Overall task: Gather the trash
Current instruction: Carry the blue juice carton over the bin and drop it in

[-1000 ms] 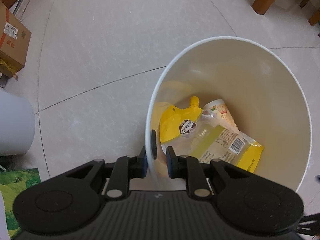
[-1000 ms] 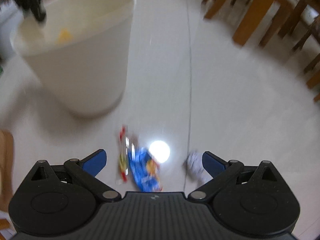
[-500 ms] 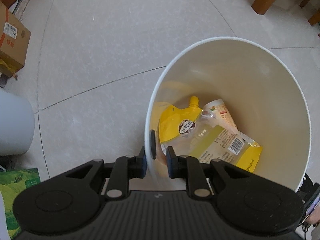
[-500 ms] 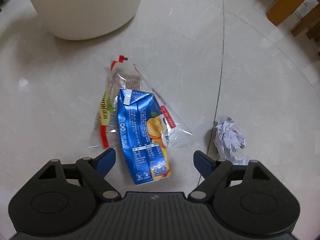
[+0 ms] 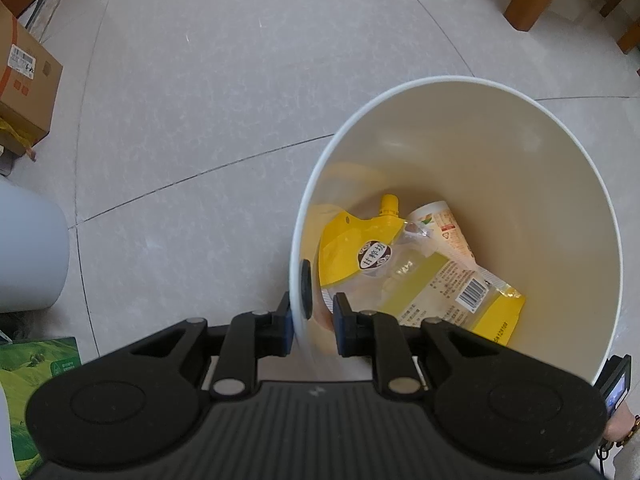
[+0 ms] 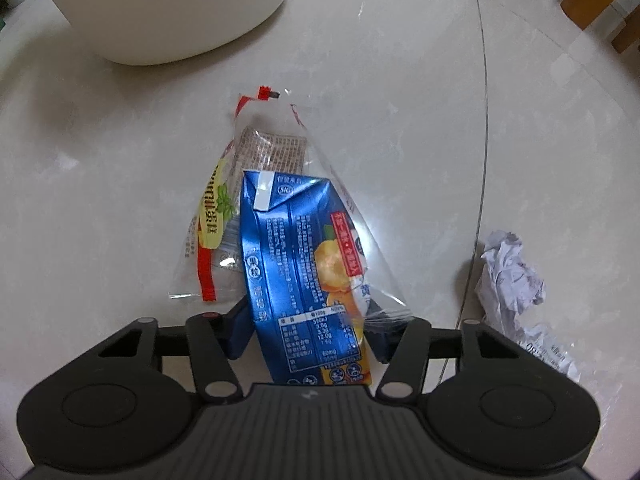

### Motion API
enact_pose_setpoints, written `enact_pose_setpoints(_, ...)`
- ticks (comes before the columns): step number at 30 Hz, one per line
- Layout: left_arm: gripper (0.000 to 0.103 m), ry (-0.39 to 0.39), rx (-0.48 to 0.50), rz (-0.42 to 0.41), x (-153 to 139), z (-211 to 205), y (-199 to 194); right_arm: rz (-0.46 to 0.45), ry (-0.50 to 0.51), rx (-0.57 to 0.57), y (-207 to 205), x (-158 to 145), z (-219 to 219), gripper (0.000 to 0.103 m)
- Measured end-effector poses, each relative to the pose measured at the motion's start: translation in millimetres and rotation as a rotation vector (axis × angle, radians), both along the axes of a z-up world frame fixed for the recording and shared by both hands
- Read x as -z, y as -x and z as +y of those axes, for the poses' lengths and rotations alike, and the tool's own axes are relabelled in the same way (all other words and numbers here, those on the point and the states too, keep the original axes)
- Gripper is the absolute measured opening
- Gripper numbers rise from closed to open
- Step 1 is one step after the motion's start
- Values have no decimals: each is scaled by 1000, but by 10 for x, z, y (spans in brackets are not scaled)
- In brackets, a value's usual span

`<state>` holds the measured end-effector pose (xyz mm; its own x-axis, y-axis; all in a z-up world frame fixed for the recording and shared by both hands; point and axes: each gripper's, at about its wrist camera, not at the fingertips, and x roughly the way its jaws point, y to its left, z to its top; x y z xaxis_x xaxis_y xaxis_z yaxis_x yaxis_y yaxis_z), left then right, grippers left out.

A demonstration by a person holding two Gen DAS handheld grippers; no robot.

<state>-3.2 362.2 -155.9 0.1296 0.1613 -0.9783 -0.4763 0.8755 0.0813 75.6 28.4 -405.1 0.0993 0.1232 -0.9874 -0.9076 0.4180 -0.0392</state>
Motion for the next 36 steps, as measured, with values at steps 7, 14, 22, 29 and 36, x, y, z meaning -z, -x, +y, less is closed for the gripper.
enact_pose_setpoints(7,16,-1,-2,0,6,-8,-4,31,1,79,-73,-165,-100,60)
enact_pose_setpoints(14,16,-1,-3,-1,-2,-9,3,28,-16,103,-92,-590,-161,59)
enact_pose_setpoints(22,16,11,-12,-9,-40,33,14,18,-44,48,-52,-1434,-138,59)
enact_pose_setpoints(29,16,16,-18,-9,-46,40,10,-48,-128,-44,-23,-2524,125,59)
enact_pose_setpoints(36,16,37,-30,-18,-60,68,25,-106,-262,-121,-28,-3343,771,59)
